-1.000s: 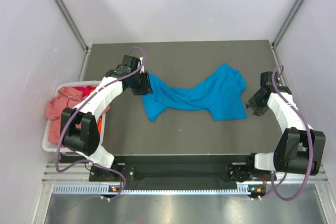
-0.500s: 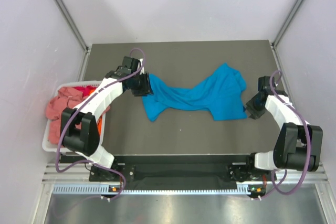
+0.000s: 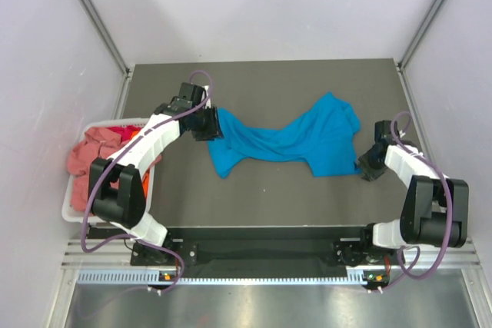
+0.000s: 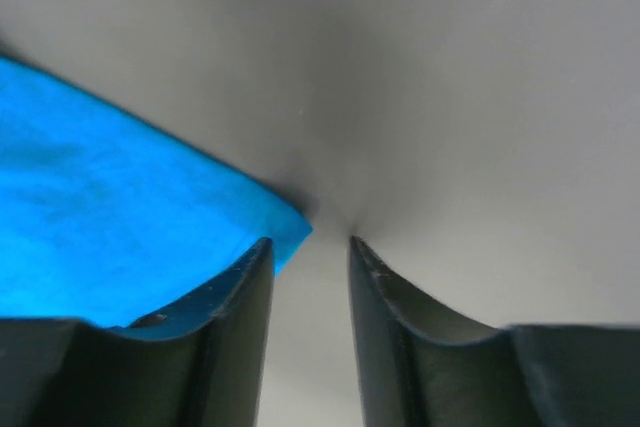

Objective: Fold and stack the t-shirts
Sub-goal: Flatten the tshirt out

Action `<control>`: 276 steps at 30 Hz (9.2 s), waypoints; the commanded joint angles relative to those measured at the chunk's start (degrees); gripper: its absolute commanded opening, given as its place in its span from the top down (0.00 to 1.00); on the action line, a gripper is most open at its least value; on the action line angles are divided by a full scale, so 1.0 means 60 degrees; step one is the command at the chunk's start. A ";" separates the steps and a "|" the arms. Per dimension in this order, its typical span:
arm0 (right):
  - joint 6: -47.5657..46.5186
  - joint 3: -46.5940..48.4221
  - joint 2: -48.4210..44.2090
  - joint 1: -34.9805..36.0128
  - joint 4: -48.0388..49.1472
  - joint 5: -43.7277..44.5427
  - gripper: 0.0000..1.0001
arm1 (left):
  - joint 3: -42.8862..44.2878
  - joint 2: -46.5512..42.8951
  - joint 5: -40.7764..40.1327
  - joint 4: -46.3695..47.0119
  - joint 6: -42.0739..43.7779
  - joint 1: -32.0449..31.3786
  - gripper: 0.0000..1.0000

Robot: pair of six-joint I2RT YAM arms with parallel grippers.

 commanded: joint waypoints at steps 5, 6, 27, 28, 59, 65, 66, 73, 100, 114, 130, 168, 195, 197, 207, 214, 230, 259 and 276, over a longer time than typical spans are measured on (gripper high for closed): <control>-0.0050 -0.0287 0.0262 -0.0100 0.1213 0.0047 0.84 | 0.0174 -0.0230 -0.0461 0.0139 -0.0059 -0.0014 0.58; -0.0094 -0.0302 0.0218 -0.0100 0.1344 0.0062 0.86 | 0.0159 -0.0259 -0.0490 0.0153 -0.0088 -0.0014 0.58; -0.1149 0.1383 -0.4088 -0.0100 -0.0735 0.1204 1.00 | 0.0832 0.1920 -0.1925 0.0828 -0.0338 0.0675 0.59; -0.1149 0.1325 -0.4234 -0.0100 -0.0720 0.1277 1.00 | 0.1022 0.2068 -0.2086 0.0726 -0.0323 0.0675 0.59; -0.1442 0.1192 -0.4001 -0.0100 0.0027 0.0648 1.00 | 0.0467 0.3330 -0.1633 0.2660 -0.0733 0.1056 0.79; -0.1471 0.1221 -0.3796 -0.0100 0.0013 0.0779 1.00 | 0.1227 0.2936 -0.1677 0.1605 -0.0675 0.1056 1.00; -0.1471 0.1279 -0.3796 -0.0100 -0.0016 0.0867 1.00 | 0.1330 0.2876 -0.1691 0.1343 -0.0704 0.1056 1.00; -0.1413 0.1718 -0.3870 -0.0100 -0.0192 0.0985 1.00 | 0.2414 0.2232 -0.2043 0.0038 -0.0587 0.1026 1.00; -0.2497 0.3538 -0.5919 -0.0100 -0.2082 0.0765 1.00 | -0.0760 -0.1008 0.0477 0.0534 -0.1173 0.0719 0.98; -0.2614 0.1925 -0.6052 -0.0100 -0.1555 0.0179 1.00 | -0.1188 0.0004 0.0022 0.0154 -0.0792 0.0689 0.84; -0.2511 0.1676 -0.5890 -0.0100 -0.1174 -0.0070 1.00 | -0.1232 -0.0523 0.0037 0.0008 -0.0909 0.0485 0.80; -0.2380 0.1265 -0.5891 -0.0100 -0.0940 -0.0246 1.00 | -0.1174 -0.0860 -0.0124 -0.0315 -0.1041 0.0001 0.76; -0.2365 0.1104 -0.5905 -0.0100 -0.0852 -0.0348 1.00 | -0.0954 -0.1021 -0.0066 -0.0593 -0.1070 -0.0160 1.00; -0.2365 0.1075 -0.5905 -0.0100 -0.0852 -0.0334 1.00 | -0.0852 -0.1065 -0.0095 -0.0681 -0.1070 -0.0160 1.00; -0.2423 0.1250 -0.5876 -0.0100 -0.0881 -0.0246 1.00 | 0.0217 -0.1211 -0.0534 -0.1414 -0.0924 -0.0160 0.90; -0.2409 0.1383 -0.5832 -0.0100 -0.0881 -0.0304 1.00 | -0.0015 -0.1109 -0.0212 -0.1253 -0.0909 -0.0160 1.00; -0.2379 0.1163 -0.5920 -0.0100 -0.0881 -0.0334 1.00 | -0.0689 -0.1138 -0.0416 -0.1165 -0.0792 -0.0204 0.83; -0.2438 0.0738 -0.5817 -0.0114 -0.0500 -0.0509 1.00 | -0.4089 -0.1241 -0.1501 0.1735 -0.1290 -0.0175 0.62; -0.2467 0.0679 -0.5832 -0.0100 -0.0456 -0.0480 1.00 | -0.4367 -0.1153 -0.1692 0.2512 -0.1524 -0.0160 0.75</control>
